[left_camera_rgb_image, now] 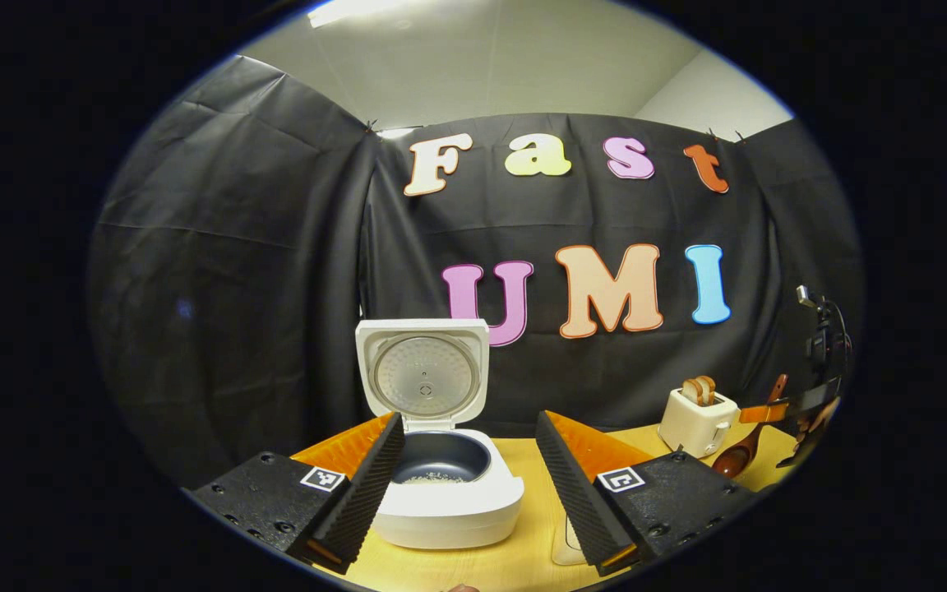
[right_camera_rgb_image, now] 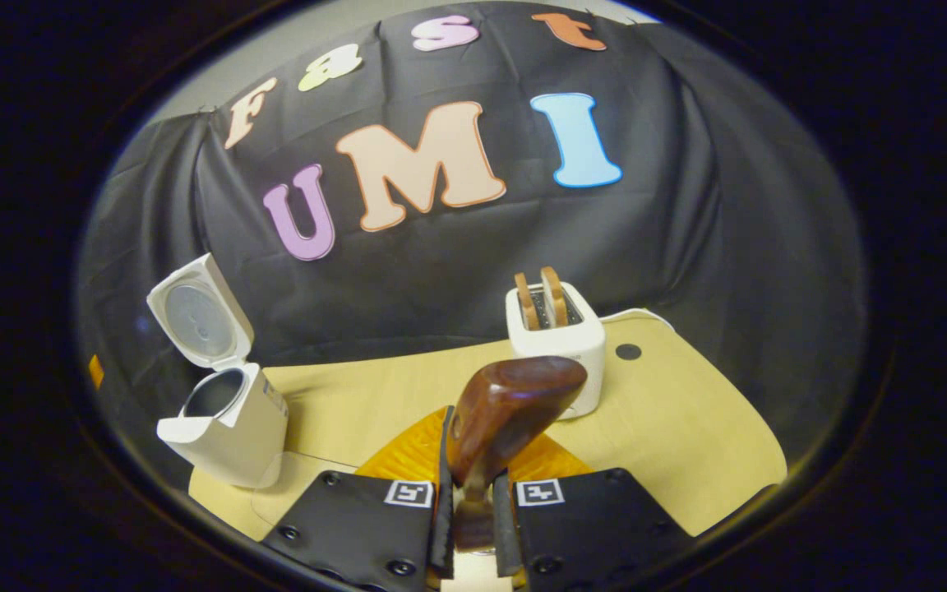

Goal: Close the left gripper, press the button to open the rice cooker; take a wooden spoon from the chopstick holder with the right hand, scoop a spoonful of rice and pour it into the rice cooker, then put the wooden spoon back into the chopstick holder.

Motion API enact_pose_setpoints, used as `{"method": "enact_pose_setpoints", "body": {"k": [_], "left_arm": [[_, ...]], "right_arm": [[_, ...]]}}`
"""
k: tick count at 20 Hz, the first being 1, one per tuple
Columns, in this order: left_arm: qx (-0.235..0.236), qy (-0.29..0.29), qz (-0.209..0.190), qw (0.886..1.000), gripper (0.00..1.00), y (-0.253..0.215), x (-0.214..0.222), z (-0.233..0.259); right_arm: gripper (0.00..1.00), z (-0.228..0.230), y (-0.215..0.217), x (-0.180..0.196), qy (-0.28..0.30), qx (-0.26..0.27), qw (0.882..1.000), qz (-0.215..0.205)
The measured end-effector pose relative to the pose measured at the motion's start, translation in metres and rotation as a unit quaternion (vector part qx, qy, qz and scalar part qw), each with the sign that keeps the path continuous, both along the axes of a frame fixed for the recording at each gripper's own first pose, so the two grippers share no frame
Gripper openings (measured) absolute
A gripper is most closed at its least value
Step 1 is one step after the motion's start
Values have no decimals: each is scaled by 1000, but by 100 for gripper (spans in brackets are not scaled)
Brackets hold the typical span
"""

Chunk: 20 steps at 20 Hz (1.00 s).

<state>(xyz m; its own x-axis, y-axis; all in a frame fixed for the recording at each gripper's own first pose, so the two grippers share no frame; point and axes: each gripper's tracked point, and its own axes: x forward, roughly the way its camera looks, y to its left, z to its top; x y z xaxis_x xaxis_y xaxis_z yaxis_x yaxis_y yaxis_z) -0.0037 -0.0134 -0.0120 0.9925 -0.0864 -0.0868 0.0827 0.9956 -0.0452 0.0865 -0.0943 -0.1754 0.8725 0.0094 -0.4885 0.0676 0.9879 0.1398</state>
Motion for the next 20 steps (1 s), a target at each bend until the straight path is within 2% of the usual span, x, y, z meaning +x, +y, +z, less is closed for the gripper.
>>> {"method": "enact_pose_setpoints", "body": {"k": [5, 12, 14, 20], "left_arm": [[3, -3, -2, 1000, 95, 11, -4, 1], [10, 2, 14, 1000, 95, 40, -14, -2], [9, 4, 22, 1000, 93, 49, -19, -4], [16, 10, 38, 999, 95, 66, -27, -10]], "right_arm": [[22, 11, 40, -3, -11, 7, 1000, 23], [23, -13, 106, -7, 3, 1, 997, 74], [22, -21, 118, -8, 7, -6, 996, 84], [22, -49, 137, -8, 16, -48, 994, 100]]}}
